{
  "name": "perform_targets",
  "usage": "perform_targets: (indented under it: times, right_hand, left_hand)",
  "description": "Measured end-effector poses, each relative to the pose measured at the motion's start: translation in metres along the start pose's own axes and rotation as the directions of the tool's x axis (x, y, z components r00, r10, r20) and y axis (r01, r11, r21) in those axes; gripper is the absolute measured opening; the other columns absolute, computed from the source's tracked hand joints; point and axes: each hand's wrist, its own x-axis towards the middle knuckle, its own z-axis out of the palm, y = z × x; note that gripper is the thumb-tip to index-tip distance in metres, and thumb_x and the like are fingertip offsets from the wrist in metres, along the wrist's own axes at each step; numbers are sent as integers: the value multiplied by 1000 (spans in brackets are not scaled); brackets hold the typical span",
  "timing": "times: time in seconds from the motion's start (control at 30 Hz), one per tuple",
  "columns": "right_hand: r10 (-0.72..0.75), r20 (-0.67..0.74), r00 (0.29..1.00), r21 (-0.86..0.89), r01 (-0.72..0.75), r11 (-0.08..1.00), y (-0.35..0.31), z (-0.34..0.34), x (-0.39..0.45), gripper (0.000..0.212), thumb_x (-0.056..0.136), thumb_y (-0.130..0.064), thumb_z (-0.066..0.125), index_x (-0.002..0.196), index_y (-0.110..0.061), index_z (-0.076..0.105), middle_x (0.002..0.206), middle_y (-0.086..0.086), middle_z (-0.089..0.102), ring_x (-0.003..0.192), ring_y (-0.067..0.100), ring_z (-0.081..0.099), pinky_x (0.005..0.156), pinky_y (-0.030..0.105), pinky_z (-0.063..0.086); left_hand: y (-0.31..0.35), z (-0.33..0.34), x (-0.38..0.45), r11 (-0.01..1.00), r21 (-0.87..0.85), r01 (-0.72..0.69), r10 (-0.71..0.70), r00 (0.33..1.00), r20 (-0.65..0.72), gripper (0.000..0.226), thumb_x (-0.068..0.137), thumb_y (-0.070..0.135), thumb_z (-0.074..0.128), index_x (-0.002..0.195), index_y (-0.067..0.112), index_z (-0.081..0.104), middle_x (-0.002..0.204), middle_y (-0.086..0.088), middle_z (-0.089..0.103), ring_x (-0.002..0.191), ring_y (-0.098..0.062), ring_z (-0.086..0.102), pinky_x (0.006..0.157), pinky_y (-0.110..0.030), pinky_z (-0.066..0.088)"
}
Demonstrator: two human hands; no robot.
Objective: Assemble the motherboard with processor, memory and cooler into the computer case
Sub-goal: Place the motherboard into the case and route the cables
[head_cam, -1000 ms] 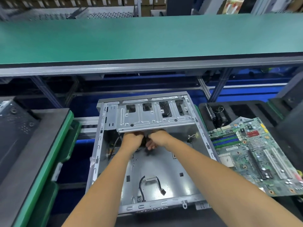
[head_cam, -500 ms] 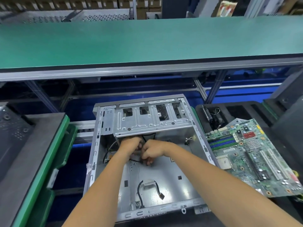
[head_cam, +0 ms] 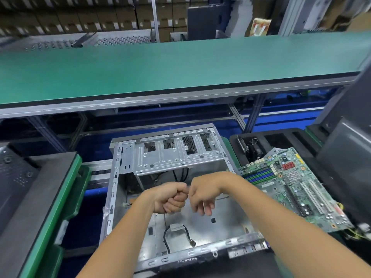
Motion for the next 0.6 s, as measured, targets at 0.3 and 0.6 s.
perform_targets:
  times: [0.3,0.6]
  right_hand:
    - [-37,-254,966,82,60,995,30,-48,-78,19,91,-4,51,89,4,68,76,15,69,53,16,63,48,19,47]
    - [38,-610,791,8,-42,999,109,-74,-140,15,88,-6,52,86,-5,67,83,11,72,65,15,67,53,20,50]
  left_hand:
    - [69,75,4,878,112,-465,478,861,-173,48,90,23,35,42,18,35,39,2,23,37,-12,16,41,-22,6]
    - [126,170,43,713,509,-482,687,625,-371,29,83,18,51,54,17,51,49,4,52,49,-17,48,48,-23,37]
